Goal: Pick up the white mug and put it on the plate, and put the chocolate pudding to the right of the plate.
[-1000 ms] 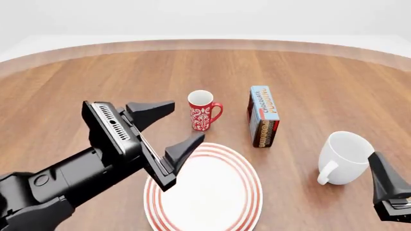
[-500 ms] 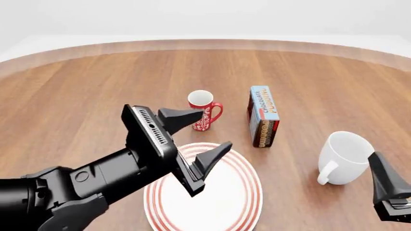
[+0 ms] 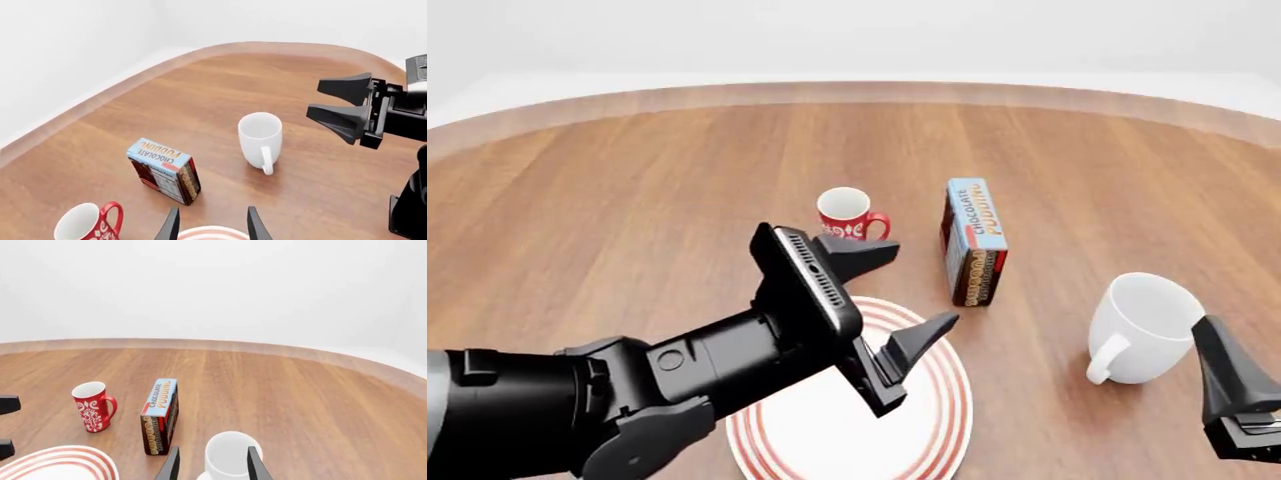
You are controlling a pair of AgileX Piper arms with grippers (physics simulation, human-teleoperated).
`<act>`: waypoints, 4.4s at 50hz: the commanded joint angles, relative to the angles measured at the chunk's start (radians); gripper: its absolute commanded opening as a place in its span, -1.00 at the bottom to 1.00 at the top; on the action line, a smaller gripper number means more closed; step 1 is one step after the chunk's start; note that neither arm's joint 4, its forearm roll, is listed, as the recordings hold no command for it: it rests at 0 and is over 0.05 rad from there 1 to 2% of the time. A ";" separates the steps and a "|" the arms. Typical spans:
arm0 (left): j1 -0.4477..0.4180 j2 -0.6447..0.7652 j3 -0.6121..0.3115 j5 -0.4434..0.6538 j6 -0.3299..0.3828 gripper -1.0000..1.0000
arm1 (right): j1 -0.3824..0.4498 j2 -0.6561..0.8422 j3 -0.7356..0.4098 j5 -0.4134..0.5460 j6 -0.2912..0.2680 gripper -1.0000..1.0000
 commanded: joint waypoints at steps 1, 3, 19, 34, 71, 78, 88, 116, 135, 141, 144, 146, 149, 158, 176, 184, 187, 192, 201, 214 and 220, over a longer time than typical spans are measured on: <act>-0.032 0.066 -0.052 0.010 0.003 1.00 | 0.000 0.000 0.000 0.000 0.000 1.00; -0.037 0.077 -0.059 0.010 0.002 1.00 | 0.000 0.000 0.000 0.000 0.000 1.00; -0.063 0.137 -0.099 0.019 -0.006 1.00 | 0.005 -0.002 0.000 0.003 0.000 1.00; -0.077 0.175 -0.141 0.039 -0.043 1.00 | 0.005 -0.002 0.000 0.003 0.001 1.00; -0.124 0.309 -0.289 0.112 -0.032 1.00 | 0.008 -0.002 0.000 0.000 0.002 1.00; -0.126 0.329 -0.311 0.120 -0.039 1.00 | 0.009 -0.003 -0.001 0.001 0.001 1.00; -0.138 0.345 -0.343 0.143 -0.044 1.00 | 0.009 -0.003 0.000 0.000 0.003 1.00; -0.133 0.402 -0.414 0.168 -0.057 1.00 | 0.009 -0.002 0.001 -0.002 0.003 1.00; -0.123 0.447 -0.471 0.197 -0.058 1.00 | 0.010 -0.003 0.002 -0.002 0.005 1.00; -0.125 0.459 -0.486 0.206 -0.058 1.00 | 0.010 0.001 0.002 -0.006 0.004 1.00; -0.125 0.463 -0.493 0.209 -0.058 1.00 | 0.011 0.007 0.003 -0.013 0.004 1.00; -0.127 0.467 -0.499 0.212 -0.059 1.00 | 0.011 0.014 0.003 -0.020 0.003 1.00; -0.132 0.471 -0.510 0.219 -0.060 1.00 | 0.010 0.018 0.003 -0.024 0.004 1.00; -0.142 0.480 -0.531 0.230 -0.063 1.00 | 0.011 0.007 0.002 -0.013 0.004 1.00; -0.147 0.513 -0.582 0.254 -0.081 1.00 | 0.011 -0.002 0.003 -0.005 0.004 1.00; -0.149 0.527 -0.599 0.263 -0.088 1.00 | 0.011 -0.002 0.003 -0.005 0.004 1.00; -0.151 0.539 -0.608 0.267 -0.092 1.00 | 0.011 -0.003 0.002 -0.005 0.005 1.00; -0.149 0.548 -0.618 0.273 -0.096 1.00 | 0.011 -0.003 0.002 -0.004 0.004 1.00; -0.149 0.562 -0.633 0.282 -0.102 1.00 | 0.011 -0.003 0.000 -0.003 0.006 1.00; -0.148 0.574 -0.652 0.298 -0.109 1.00 | 0.011 -0.003 0.000 -0.002 0.007 1.00; -0.149 0.582 -0.666 0.309 -0.111 1.00 | 0.010 -0.003 0.001 -0.002 0.008 1.00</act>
